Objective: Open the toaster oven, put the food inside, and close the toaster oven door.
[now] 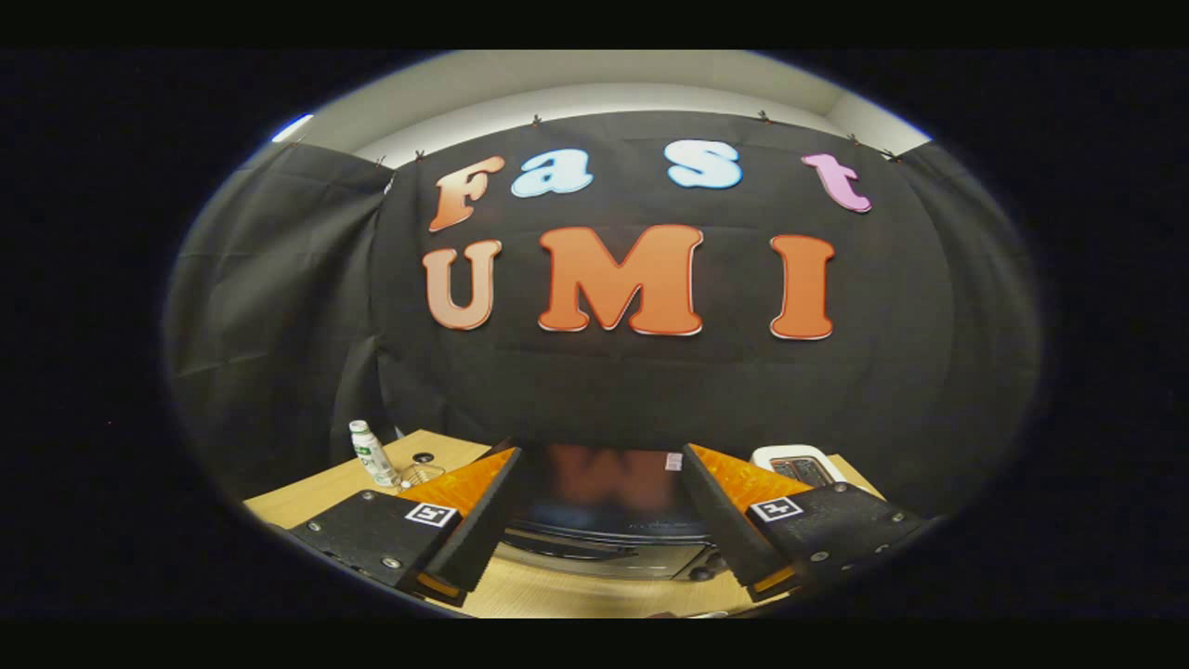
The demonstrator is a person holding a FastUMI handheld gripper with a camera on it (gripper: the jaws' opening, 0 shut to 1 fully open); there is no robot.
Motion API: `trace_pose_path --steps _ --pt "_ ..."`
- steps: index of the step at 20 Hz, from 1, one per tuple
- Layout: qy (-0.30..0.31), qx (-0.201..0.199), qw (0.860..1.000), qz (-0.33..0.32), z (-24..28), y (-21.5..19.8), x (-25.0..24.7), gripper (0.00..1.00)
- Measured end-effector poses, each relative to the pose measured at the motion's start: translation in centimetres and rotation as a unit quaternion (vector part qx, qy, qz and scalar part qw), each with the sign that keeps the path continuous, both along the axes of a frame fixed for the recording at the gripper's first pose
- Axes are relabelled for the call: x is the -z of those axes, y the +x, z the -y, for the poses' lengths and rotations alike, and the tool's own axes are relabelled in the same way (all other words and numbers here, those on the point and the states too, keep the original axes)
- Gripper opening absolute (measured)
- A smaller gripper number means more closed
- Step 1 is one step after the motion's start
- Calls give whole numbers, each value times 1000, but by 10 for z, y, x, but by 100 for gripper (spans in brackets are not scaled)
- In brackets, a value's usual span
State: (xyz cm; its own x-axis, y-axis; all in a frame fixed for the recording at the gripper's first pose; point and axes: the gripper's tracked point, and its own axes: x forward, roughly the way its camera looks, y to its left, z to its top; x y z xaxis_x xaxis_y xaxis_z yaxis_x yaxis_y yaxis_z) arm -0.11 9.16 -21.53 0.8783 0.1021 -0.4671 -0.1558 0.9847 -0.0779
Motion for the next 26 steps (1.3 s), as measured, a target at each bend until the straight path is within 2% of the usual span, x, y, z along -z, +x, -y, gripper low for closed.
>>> trace_pose_path --steps 5,13,17,19,23,26 --pt "-5 -2 999 -49 -9 0 47 99" --pt "-2 38 993 -110 -1 -29 104 99" --pt "21 49 996 -78 -4 -38 98 90" --pt "12 37 996 -81 -8 -50 98 85" --pt "9 12 991 -131 -13 -88 102 77" --pt "48 -6 974 -222 -23 -136 126 77"
